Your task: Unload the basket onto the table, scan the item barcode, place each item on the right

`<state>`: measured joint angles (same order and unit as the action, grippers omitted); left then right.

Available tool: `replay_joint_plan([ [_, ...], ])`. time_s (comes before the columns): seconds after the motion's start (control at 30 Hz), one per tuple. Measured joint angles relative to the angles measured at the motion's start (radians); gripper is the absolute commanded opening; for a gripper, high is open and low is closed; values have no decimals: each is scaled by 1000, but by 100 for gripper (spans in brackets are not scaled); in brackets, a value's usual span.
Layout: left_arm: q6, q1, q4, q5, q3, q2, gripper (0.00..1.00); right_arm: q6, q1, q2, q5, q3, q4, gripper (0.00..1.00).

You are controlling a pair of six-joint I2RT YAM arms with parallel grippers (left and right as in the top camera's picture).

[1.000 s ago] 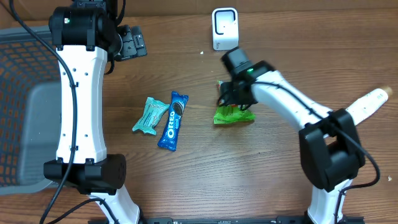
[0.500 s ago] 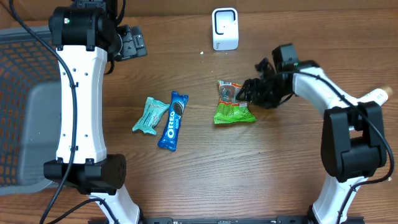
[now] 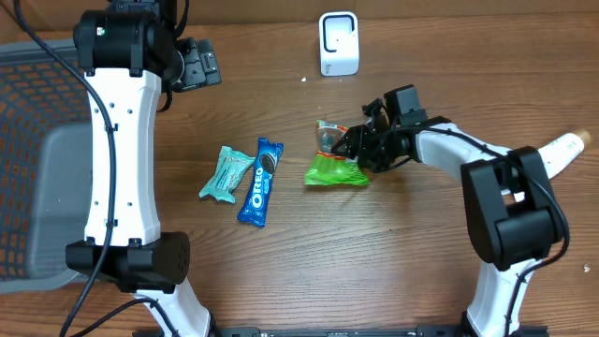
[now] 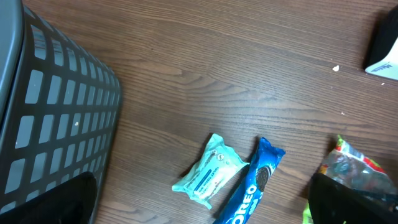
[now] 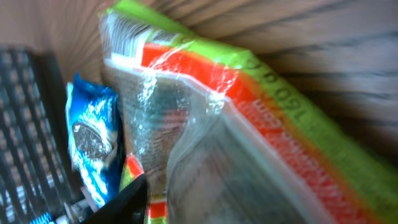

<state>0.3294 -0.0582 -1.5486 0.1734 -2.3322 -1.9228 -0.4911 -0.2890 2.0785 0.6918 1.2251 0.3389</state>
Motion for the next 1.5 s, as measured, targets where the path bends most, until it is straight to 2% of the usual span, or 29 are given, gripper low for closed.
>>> replay_joint_plan([
  [0.07,0,0,0,0,0,0,100,-27,-5,17,12,-1,-23,23],
  [0.13,0,0,0,0,0,0,100,-48,-5,29,22,-2,-42,7],
  [0.17,0,0,0,0,0,0,100,-55,-5,31,23,-3,-50,4],
  [0.43,0,0,0,0,0,0,100,-53,7,30,44,-2,-41,4],
  [0.57,0,0,0,0,0,0,100,28,13,-42,-85,14,113,4],
  [0.8,0,0,0,0,0,0,99,246,-6,-241,-453,192,318,4],
  [1.0,0,0,0,0,0,0,100,374,-69,-325,-754,280,342,4],
  [1.13,0,0,0,0,0,0,100,522,-121,-320,-955,282,329,4],
  [1.27,0,0,0,0,0,0,99,737,-173,-319,-1184,280,166,4],
  [1.5,0,0,0,0,0,0,100,1152,-196,-319,-1323,279,-175,4],
])
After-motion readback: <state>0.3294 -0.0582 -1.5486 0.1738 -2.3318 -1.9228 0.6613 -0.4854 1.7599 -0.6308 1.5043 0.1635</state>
